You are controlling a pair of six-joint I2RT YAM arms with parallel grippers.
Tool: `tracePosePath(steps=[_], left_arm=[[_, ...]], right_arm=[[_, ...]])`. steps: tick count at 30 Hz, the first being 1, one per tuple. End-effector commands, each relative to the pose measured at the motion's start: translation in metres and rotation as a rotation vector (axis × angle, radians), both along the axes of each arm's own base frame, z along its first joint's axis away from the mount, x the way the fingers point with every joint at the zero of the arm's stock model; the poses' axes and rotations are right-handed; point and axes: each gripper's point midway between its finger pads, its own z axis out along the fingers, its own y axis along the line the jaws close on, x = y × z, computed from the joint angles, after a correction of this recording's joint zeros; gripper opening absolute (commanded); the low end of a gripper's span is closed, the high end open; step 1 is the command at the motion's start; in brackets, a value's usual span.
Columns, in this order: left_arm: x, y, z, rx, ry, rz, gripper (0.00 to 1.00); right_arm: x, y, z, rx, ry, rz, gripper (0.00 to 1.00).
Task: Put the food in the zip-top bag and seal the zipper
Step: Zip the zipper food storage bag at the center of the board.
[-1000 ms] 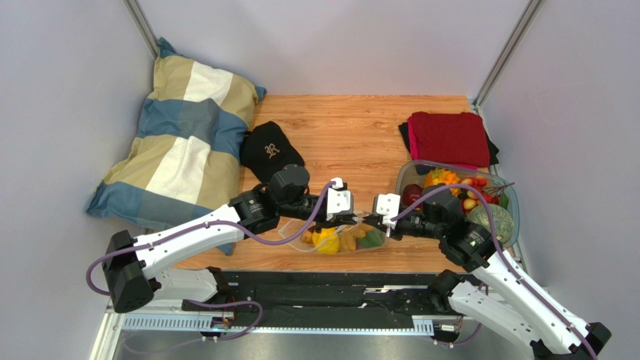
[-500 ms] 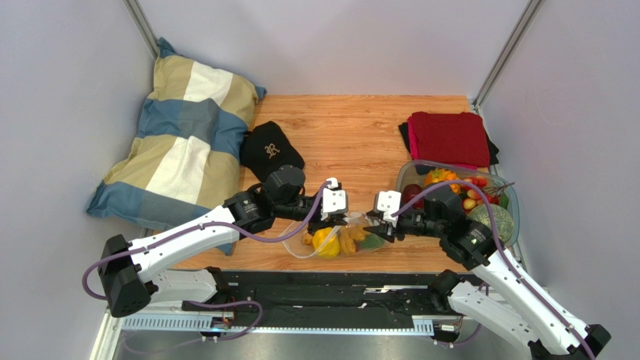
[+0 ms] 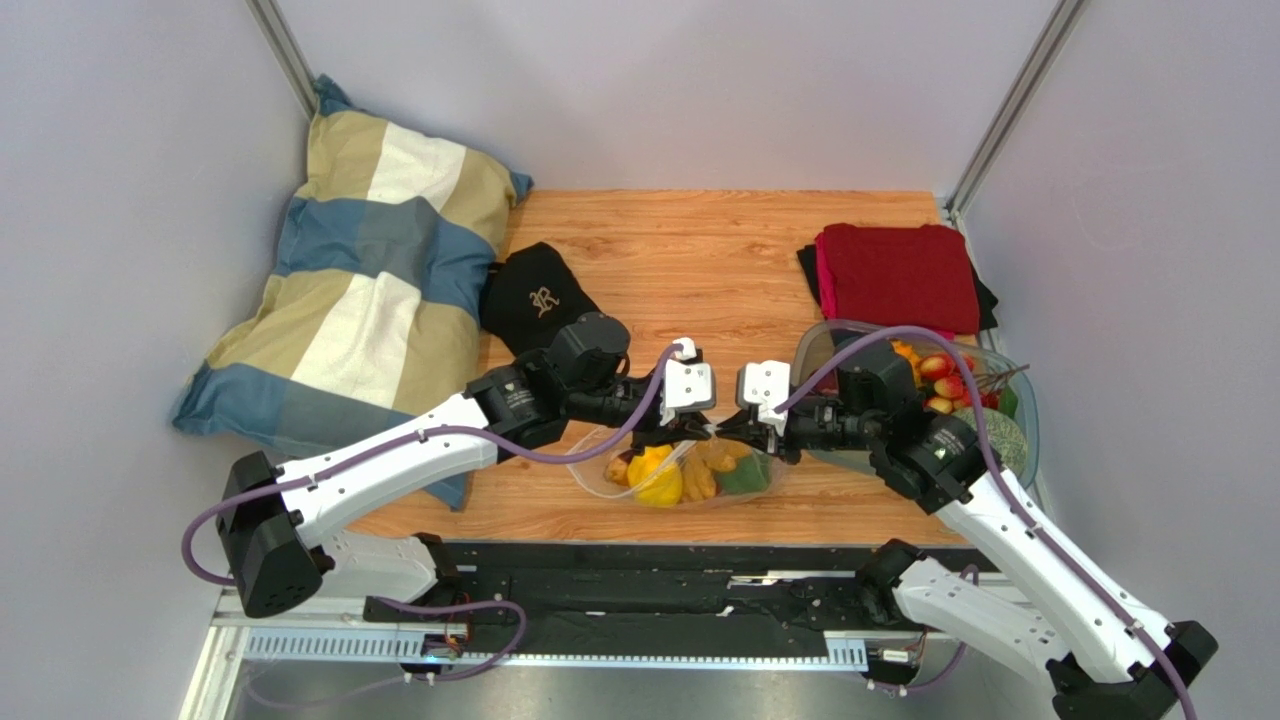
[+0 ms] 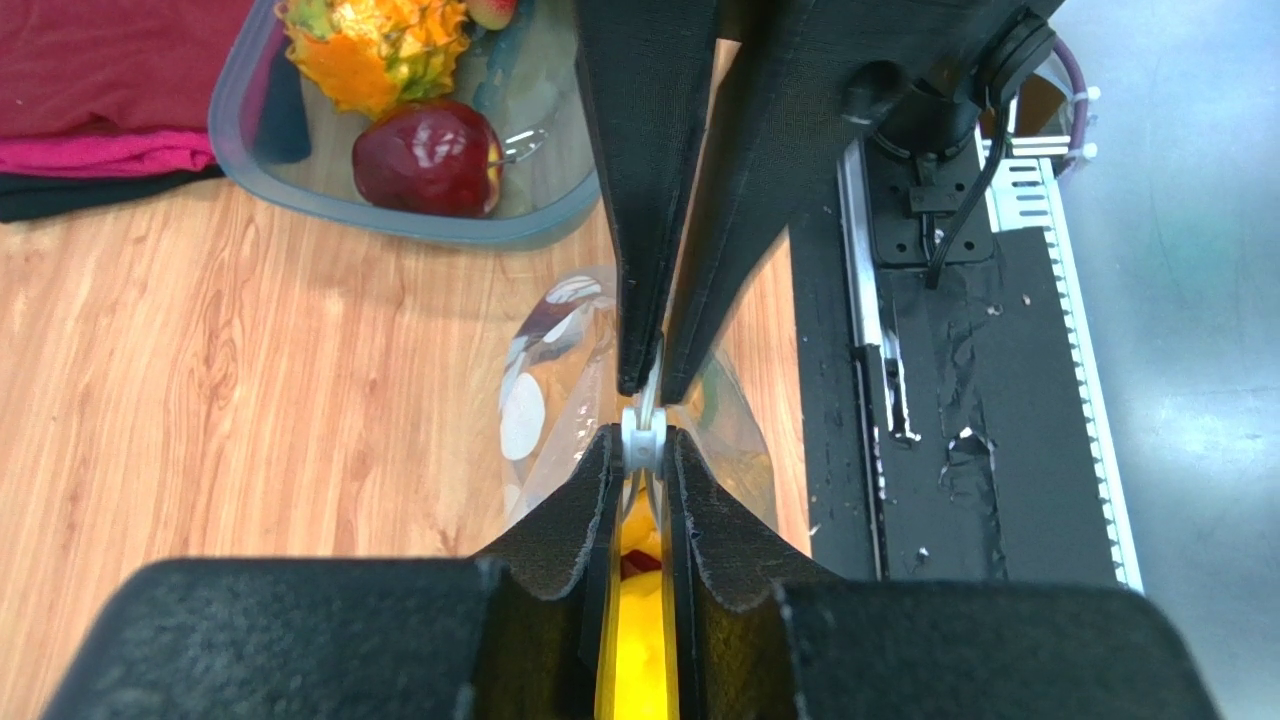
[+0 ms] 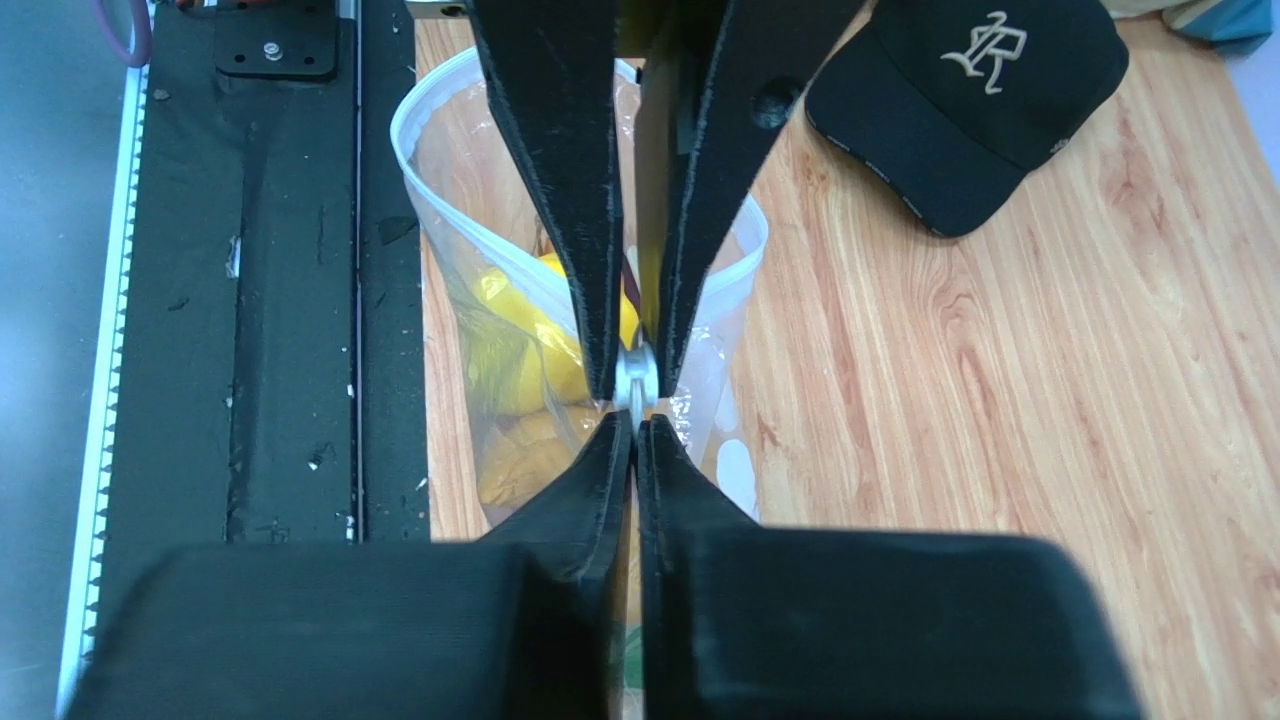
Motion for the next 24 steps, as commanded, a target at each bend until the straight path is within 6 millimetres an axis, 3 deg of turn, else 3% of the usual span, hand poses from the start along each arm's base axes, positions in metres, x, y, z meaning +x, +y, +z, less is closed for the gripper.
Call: tracePosePath(steps=[1, 13, 24], left_arm=[[-0.003, -0.006, 0.025, -0.059, -0.031, -0.028, 0.02], [-0.006, 0.034, -0.019, 0.077, 0.010, 0.054, 0.04], [-0.009, 0.077, -0.028, 0.132, 0.005, 0.127, 0.05]], right_arm=[[-0.002, 0.000, 0.012, 0.007, -0.052, 0.038, 0.00], [0.021, -0.030, 0.023, 0.062, -0.104, -0.172, 0.00], [0.037, -0.057, 0.012, 0.062, -0.077, -0.338, 0.00]])
